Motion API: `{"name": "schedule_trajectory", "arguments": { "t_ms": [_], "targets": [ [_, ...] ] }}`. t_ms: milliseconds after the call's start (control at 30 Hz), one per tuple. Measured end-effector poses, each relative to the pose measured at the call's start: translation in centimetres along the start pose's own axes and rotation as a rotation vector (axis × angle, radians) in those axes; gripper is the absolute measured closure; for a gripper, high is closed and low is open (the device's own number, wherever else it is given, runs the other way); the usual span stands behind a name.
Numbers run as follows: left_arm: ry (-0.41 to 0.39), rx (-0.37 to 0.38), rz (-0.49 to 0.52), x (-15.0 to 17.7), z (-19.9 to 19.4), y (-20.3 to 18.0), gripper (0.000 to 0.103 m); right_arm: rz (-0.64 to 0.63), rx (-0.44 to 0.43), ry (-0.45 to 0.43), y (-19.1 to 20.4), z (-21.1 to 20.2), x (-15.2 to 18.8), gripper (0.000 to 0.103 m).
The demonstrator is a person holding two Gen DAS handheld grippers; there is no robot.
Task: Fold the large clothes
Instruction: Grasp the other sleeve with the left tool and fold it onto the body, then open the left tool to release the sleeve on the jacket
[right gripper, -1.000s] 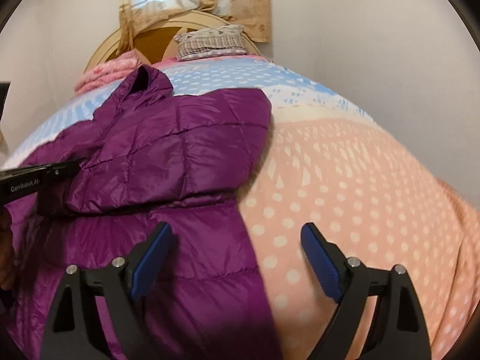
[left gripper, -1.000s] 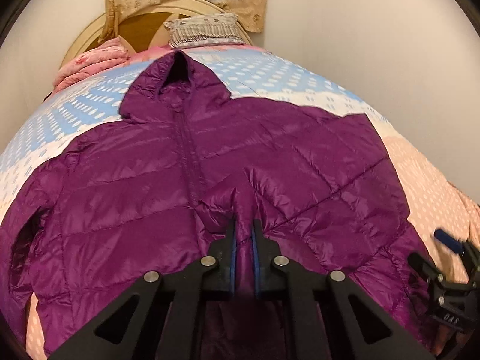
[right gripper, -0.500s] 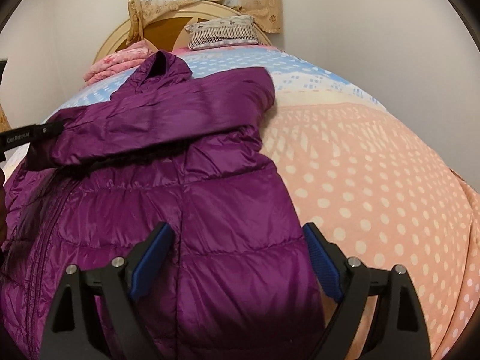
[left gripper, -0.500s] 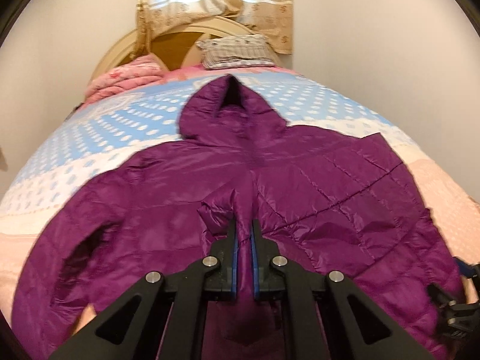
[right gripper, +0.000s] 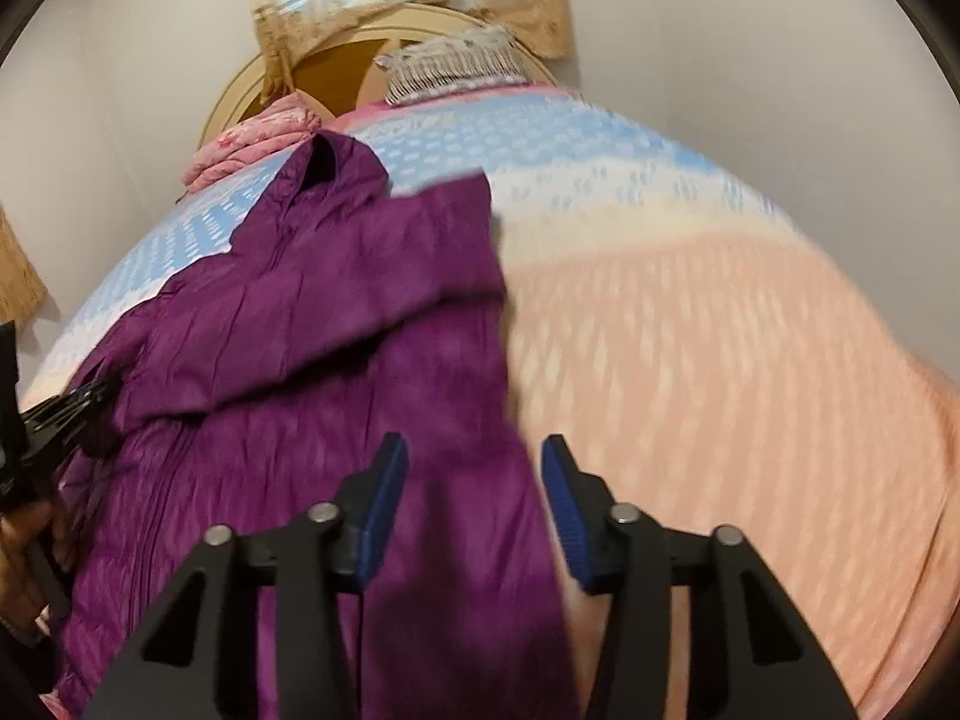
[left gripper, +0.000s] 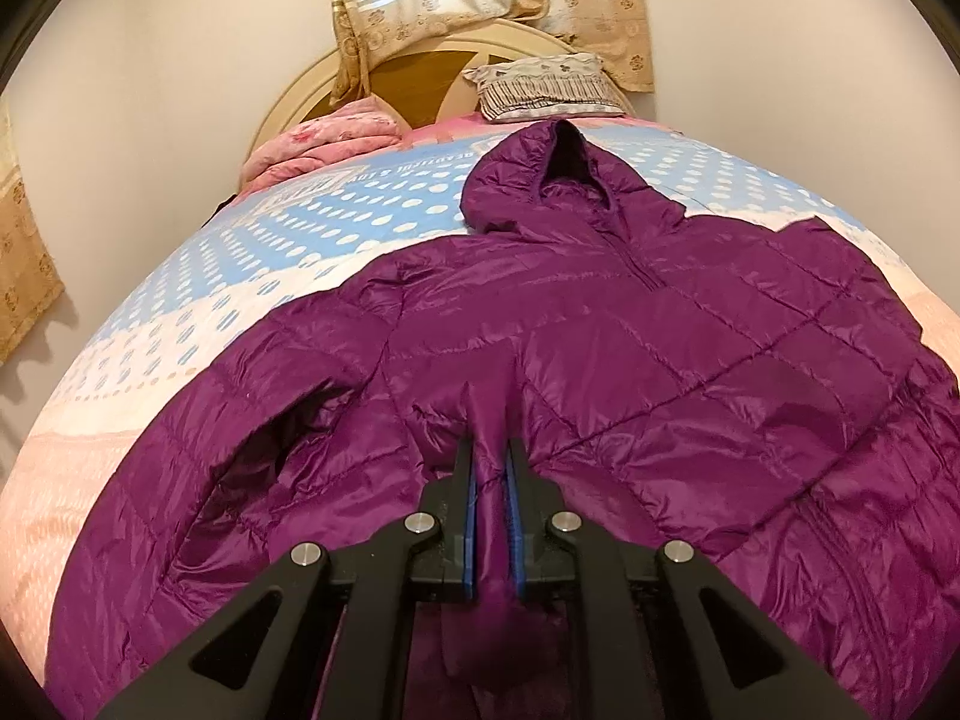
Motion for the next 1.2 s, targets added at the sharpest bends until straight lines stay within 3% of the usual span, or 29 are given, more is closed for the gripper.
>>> {"name": "schedule_trajectory", "arguments": {
  "t_ms": [67,100,133,200,300,467,567,767,1033,1200],
  "targets": [
    [-0.021,-0.039,-0.015,-0.6,-0.6,0.0,0.083,-0.035,0.002,-0.005,0.9,0.7,-2.0,0.059],
    [-0.044,-0.053,-0.019,-0.9,-1.1,0.0,0.071,-0.047,-0.004,-0.016,1.3,1.2,-3.1,0.060],
    [-0.076,-0.067,-0.021,-1.2,-1.6,0.0,0.048,-0.061,-0.011,-0.037,2.0,1.6,-4.2,0.062],
    [-0.141,-0.093,-0.028,-1.9,-2.4,0.0,0.013,-0.073,-0.037,-0.069,3.1,2.6,-5.5,0.064],
    [-0.168,-0.082,-0.023,-2.6,-2.0,-0.6,0.011,-0.073,-0.082,-0.062,4.5,5.6,-6.4,0.065],
    [-0.066,-0.114,-0.003,-2.5,1.4,-1.3,0.011,-0.079,-0.030,0.025,4.6,10.8,-5.4,0.070],
    [0.002,-0.115,-0.011,-1.8,3.4,-1.2,0.011,0.002,-0.058,0.059,2.6,12.1,-4.2,0.072],
    [0.093,-0.108,-0.043,-0.8,5.9,-0.9,0.011,0.037,-0.089,0.071,2.1,12.4,-3.9,0.073],
    [0.117,-0.136,-0.031,-0.5,6.5,-1.1,0.008,0.033,-0.060,0.066,2.3,12.1,-3.7,0.073],
    [0.127,-0.084,-0.072,-0.4,6.5,0.0,0.008,0.069,-0.058,0.068,1.9,11.5,-3.2,0.073]
  ]
}}
Point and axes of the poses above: each gripper's, at about its wrist camera, not at the fingertips, and z roughly the way its jaws point, y to its left, x to its underside, the point moved 4 cm from there along z, roughly the way its jaws point, and after that the axes turned 6 degrees about x, right-handed, at the moved point
